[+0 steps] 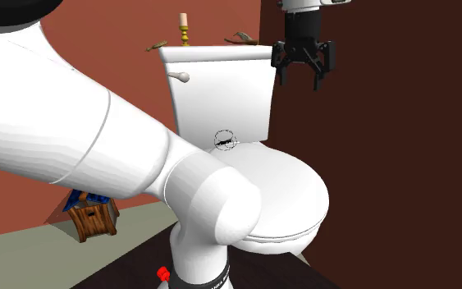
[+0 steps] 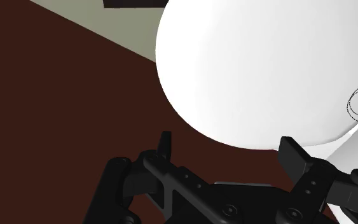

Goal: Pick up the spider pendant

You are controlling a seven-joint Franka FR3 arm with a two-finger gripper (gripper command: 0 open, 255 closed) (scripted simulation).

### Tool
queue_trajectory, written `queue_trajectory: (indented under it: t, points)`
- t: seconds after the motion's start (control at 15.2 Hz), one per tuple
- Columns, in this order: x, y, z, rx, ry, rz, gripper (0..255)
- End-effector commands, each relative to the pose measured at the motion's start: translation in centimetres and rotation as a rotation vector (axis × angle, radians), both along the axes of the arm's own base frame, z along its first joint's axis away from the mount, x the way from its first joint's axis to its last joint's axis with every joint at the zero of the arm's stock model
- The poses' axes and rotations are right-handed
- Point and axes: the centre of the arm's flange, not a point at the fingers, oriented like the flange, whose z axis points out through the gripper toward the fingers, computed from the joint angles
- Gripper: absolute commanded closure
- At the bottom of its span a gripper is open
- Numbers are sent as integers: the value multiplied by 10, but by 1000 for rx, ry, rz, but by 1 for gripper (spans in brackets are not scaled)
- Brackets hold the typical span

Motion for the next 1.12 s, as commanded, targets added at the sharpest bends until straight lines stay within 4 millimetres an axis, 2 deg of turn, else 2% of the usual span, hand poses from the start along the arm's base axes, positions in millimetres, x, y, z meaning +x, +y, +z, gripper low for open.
queue_trajectory:
  t: [0.0, 1.06]
  points:
    - [0, 0, 0, 0, 0, 0, 0]
    - [29, 189, -111, -62, -67, -97, 0]
